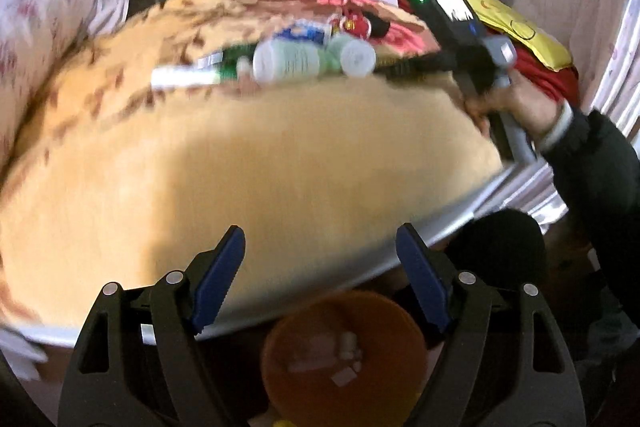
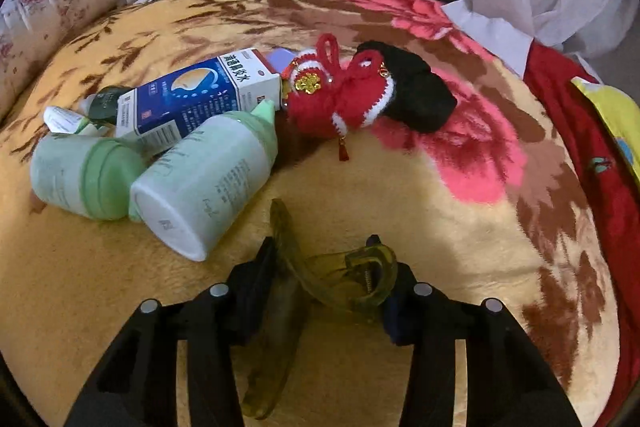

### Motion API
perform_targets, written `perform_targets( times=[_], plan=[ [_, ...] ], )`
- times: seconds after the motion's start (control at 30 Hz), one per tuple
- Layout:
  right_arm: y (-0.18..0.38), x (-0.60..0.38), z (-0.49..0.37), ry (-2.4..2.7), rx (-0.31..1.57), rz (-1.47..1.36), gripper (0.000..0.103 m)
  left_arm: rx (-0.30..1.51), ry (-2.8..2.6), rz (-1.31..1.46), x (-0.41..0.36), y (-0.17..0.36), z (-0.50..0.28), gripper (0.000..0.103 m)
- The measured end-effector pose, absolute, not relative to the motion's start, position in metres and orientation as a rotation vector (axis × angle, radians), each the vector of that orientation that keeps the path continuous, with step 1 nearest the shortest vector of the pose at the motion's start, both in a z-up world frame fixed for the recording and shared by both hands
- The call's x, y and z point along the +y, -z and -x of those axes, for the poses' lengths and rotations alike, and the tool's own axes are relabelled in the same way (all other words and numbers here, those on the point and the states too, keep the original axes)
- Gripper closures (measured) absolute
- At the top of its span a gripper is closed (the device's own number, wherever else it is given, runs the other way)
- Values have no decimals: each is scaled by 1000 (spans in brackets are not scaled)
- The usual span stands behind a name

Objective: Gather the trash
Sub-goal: 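Grasp the yellow hair claw clip with the right tool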

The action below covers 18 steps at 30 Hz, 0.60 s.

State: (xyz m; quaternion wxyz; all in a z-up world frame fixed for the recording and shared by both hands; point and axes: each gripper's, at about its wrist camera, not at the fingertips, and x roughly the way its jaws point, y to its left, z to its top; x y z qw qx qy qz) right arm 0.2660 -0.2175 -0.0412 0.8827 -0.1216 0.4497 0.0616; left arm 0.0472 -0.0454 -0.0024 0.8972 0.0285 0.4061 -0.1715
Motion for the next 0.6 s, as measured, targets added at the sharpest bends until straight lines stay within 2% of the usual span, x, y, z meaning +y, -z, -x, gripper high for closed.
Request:
perform_targets(
  times=[0.1, 0.33, 0.6],
  plan=[
    [41, -217, -258, -125, 903, 257, 58, 811, 360, -126, -57, -7, -80, 22],
    [40, -233, -263, -165, 914, 143, 58, 810, 472, -460, -94, -15, -176, 21],
    [41, -240, -265, -194, 921, 86, 58, 998, 694, -602, -103, -4, -246, 21]
  ],
)
